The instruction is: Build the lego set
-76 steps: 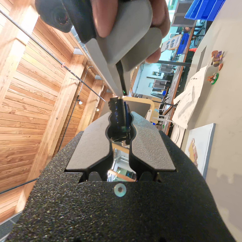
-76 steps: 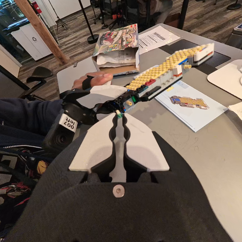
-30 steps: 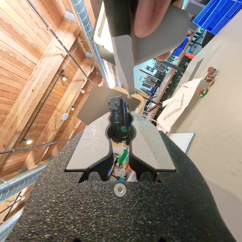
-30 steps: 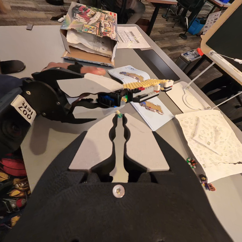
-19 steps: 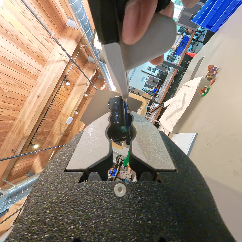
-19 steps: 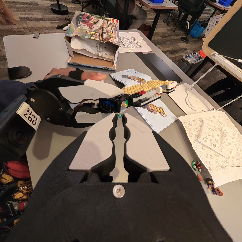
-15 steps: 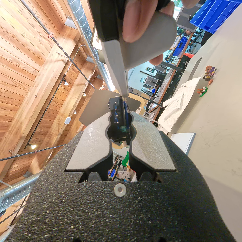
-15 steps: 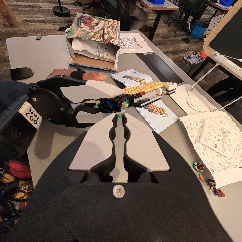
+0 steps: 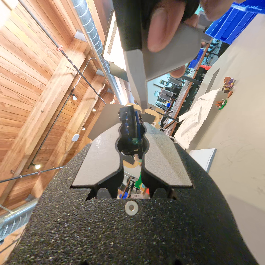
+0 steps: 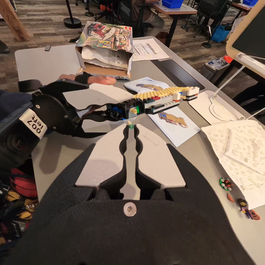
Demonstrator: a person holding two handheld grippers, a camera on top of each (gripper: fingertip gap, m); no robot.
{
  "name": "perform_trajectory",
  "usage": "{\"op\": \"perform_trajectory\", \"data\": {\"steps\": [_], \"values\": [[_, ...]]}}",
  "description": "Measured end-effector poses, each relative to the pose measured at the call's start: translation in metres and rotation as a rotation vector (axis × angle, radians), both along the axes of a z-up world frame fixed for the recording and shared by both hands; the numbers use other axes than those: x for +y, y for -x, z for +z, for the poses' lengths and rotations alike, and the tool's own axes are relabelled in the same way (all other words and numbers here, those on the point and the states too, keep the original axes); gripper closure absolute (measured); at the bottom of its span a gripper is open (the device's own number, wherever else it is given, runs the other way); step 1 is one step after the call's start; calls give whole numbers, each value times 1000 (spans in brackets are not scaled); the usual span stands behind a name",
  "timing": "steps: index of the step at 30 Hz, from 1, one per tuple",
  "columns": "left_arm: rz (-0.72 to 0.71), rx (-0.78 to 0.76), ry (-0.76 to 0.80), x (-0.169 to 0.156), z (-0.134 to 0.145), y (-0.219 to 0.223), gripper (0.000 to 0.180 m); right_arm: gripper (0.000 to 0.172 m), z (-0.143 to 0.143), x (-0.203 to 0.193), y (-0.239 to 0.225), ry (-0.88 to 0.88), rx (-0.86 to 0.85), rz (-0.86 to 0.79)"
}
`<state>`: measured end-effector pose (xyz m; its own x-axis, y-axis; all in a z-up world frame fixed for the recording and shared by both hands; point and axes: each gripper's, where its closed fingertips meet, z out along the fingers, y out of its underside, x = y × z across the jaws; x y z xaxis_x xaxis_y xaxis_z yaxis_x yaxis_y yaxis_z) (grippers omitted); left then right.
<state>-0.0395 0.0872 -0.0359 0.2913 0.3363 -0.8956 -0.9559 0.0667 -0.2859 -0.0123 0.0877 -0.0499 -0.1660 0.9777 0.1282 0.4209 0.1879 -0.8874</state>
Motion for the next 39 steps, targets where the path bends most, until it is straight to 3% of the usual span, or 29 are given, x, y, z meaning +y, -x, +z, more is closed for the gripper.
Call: {"op": "perform_trajectory", "data": {"steps": [4, 10, 39], "values": [[31, 108, 30, 2, -3, -2, 157, 165, -3, -1, 0, -89, -13, 14], [15, 140, 61, 1, -5, -3, 158, 165, -3, 0, -2, -151, -6, 22], [-10, 130, 75, 0, -6, -1, 158, 165, -7, -3, -3, -192, -3, 51]]}}
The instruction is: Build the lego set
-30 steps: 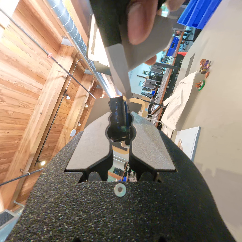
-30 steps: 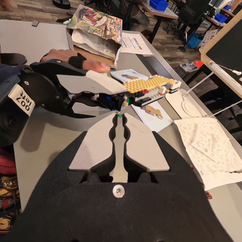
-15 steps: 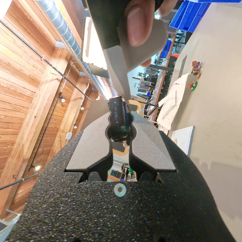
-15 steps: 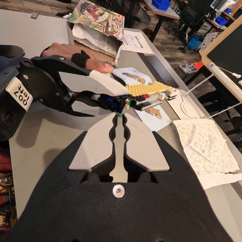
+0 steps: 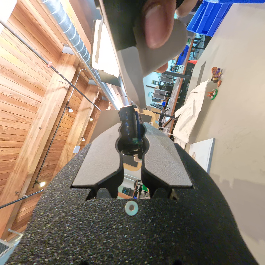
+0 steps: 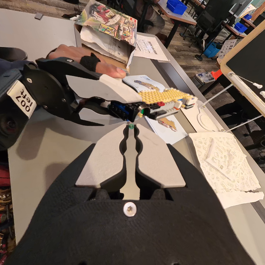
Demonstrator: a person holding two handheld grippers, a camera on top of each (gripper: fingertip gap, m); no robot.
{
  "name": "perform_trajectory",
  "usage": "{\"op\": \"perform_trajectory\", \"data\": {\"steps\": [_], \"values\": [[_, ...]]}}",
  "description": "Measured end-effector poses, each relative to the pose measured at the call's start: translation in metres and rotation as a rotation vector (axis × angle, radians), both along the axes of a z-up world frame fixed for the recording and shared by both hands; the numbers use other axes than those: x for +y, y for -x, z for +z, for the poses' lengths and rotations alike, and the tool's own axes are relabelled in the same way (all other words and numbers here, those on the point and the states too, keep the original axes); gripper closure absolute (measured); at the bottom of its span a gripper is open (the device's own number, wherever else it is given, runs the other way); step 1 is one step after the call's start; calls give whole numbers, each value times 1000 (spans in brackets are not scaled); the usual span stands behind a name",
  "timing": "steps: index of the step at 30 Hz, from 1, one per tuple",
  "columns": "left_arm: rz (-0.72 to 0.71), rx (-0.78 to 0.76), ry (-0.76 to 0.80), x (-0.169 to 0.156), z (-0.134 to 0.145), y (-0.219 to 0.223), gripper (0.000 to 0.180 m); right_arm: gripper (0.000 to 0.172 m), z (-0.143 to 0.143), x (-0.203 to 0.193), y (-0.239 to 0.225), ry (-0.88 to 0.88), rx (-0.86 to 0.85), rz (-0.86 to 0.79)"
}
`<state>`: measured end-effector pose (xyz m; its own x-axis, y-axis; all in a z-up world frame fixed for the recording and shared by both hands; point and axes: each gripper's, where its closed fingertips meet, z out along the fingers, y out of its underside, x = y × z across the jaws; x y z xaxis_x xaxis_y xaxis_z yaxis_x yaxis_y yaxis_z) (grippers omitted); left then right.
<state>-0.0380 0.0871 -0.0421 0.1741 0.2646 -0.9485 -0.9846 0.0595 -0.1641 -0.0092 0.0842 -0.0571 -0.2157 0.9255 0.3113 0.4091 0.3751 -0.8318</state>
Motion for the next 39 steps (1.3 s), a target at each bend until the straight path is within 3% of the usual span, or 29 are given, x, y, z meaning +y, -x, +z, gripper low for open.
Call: {"op": "perform_trajectory", "data": {"steps": [20, 39], "values": [[-9, 91, 54, 2, -10, -4, 157, 165, -9, 2, -2, -87, -40, 1], [-28, 77, 108, 4, -17, -7, 157, 165, -16, 4, -3, -103, -67, -1]]}}
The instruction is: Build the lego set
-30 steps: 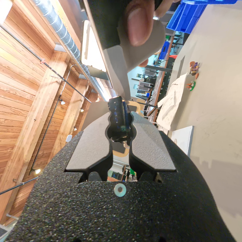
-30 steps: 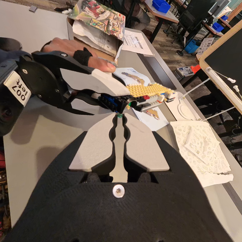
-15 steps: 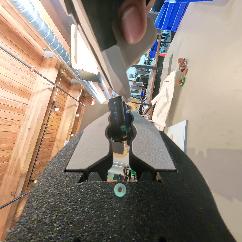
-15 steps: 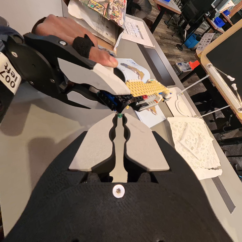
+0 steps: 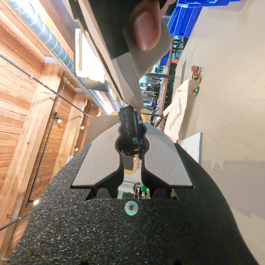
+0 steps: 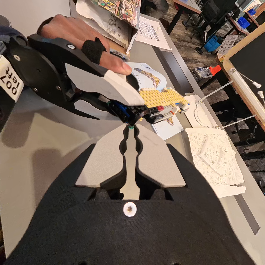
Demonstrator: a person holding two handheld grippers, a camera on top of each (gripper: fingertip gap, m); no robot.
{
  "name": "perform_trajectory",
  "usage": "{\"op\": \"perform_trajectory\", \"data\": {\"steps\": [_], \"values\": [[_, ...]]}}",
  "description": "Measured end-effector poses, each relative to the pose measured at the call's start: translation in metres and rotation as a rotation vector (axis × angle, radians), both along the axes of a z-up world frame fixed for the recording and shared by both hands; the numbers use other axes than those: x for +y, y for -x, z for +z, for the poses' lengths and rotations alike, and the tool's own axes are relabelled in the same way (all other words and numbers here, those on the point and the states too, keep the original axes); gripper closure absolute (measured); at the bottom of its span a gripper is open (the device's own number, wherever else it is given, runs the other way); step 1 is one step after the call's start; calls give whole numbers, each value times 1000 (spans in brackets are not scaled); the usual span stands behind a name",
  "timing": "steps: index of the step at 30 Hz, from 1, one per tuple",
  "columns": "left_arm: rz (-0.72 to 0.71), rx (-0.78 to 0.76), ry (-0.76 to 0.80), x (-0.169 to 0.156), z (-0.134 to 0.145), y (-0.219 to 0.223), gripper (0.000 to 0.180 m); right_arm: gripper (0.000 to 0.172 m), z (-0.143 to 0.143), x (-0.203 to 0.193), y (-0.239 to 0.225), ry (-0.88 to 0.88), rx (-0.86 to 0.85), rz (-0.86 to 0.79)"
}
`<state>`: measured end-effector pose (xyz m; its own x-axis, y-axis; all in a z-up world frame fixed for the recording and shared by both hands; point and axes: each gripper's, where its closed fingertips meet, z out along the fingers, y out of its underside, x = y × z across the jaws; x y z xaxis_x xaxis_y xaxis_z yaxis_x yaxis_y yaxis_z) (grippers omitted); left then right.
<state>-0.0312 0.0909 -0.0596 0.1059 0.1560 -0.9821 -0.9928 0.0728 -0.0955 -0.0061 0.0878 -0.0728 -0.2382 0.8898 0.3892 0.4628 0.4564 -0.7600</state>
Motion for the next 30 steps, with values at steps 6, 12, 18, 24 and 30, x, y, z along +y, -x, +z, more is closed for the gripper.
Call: {"op": "perform_trajectory", "data": {"steps": [6, 12, 18, 24, 30], "values": [[-11, -10, 13, 0, -2, -1, 157, 165, 0, 1, 0, -5, 0, -2], [-28, -83, 1, -3, 3, 4, 157, 165, 5, 4, 0, 20, 36, -10], [69, -200, -28, 3, 7, 22, 158, 165, 17, 3, -2, 186, 117, -29], [118, -164, -196, -3, 19, 25, 157, 165, 34, 2, 2, 573, 199, -71], [142, -73, -264, -6, 25, 24, 157, 165, 27, -5, 7, 832, 146, -73]]}}
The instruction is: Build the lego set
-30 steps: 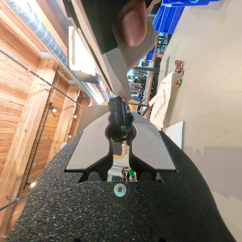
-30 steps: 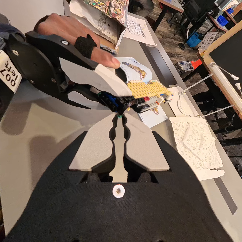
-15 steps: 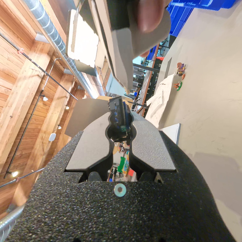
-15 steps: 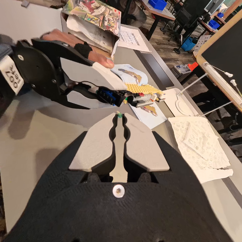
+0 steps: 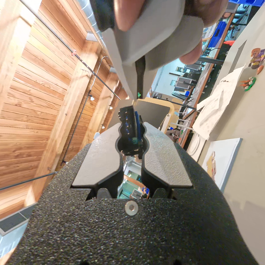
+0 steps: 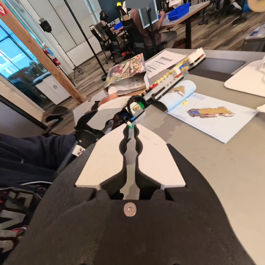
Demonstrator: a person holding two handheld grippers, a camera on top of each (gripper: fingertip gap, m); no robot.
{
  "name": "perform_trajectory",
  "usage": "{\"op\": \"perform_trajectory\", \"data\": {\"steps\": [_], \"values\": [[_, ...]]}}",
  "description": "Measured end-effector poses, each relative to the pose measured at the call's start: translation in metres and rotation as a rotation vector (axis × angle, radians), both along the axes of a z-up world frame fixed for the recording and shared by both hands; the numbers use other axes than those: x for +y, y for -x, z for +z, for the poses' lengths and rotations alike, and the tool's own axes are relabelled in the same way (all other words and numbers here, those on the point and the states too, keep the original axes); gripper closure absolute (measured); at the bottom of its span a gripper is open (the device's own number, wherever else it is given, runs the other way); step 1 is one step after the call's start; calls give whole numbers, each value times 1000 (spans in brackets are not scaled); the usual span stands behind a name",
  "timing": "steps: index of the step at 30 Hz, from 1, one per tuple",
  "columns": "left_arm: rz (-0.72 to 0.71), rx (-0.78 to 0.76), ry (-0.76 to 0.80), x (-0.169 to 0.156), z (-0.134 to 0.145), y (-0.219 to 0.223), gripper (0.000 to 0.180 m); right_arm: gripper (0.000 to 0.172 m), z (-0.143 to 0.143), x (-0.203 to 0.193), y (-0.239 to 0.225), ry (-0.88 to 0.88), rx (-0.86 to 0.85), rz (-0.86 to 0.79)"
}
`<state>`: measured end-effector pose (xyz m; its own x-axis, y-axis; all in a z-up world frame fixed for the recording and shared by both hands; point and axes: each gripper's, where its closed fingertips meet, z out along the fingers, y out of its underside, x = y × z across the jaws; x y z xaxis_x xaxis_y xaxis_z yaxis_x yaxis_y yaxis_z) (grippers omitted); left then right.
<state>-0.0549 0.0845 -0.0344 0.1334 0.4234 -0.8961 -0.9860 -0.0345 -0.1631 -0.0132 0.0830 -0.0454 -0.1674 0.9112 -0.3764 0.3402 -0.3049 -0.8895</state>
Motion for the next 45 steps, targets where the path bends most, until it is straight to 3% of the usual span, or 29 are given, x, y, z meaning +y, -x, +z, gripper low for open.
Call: {"op": "perform_trajectory", "data": {"steps": [24, 37, 45], "values": [[5, 204, 52, 1, -20, -4, 157, 165, -23, -1, 2, 34, -144, 29], [19, 222, 94, 2, -31, -2, 157, 165, -35, -1, 4, 30, -255, 54], [-13, 187, 96, 1, -30, -2, 157, 165, -32, -4, 3, -92, -249, 93]]}}
